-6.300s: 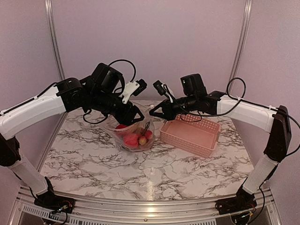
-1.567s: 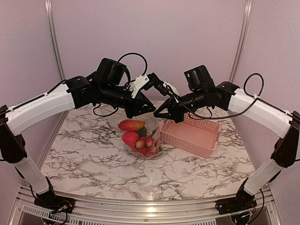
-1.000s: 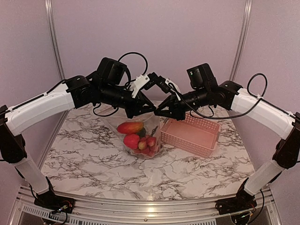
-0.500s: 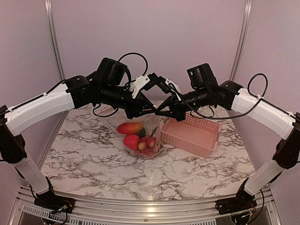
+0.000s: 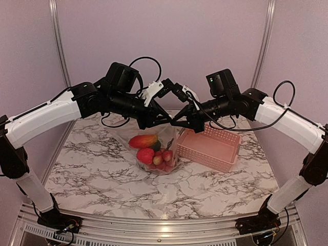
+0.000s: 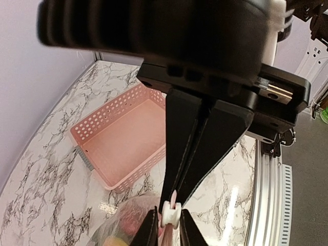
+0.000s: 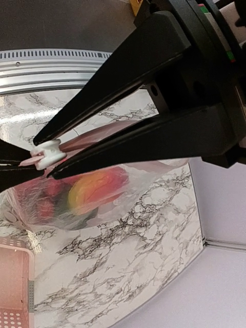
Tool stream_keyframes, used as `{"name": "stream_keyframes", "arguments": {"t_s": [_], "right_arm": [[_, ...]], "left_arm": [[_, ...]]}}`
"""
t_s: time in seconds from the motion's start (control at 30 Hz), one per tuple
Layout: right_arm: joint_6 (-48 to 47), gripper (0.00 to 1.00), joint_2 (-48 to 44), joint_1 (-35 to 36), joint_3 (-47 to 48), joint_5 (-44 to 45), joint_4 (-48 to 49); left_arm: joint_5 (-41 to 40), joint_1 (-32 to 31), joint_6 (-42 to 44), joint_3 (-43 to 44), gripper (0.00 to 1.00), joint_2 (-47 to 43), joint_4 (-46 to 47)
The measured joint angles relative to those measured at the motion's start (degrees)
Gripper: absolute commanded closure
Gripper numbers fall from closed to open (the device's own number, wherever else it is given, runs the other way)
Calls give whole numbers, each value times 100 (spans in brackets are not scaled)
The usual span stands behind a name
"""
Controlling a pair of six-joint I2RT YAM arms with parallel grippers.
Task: Place the food in the zip-top bag and seal the zipper
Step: Zip the zipper of the food storage bag.
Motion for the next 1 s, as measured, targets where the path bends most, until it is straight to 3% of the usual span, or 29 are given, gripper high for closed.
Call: {"name": "stream_keyframes", "arguments": {"t_s": [0.2,0.47,0.63,0.87,1.0], "right_arm": [[2,100,-17,0,-33,2,2],[2,100,-20,0,-33,2,-2],[0,100,-22,0,-33,2,-2],[0,100,-22,0,-33,28,0],[0,100,-22,0,-33,42,0]], "left_arm": [[153,0,-107,0,80,0,59],[238,13,-212,11,91,0,111],[219,15,-186,13,80,0,109],[153,11,-105,11,95,0,111],[140,11,-48,11,95,0,111]]}}
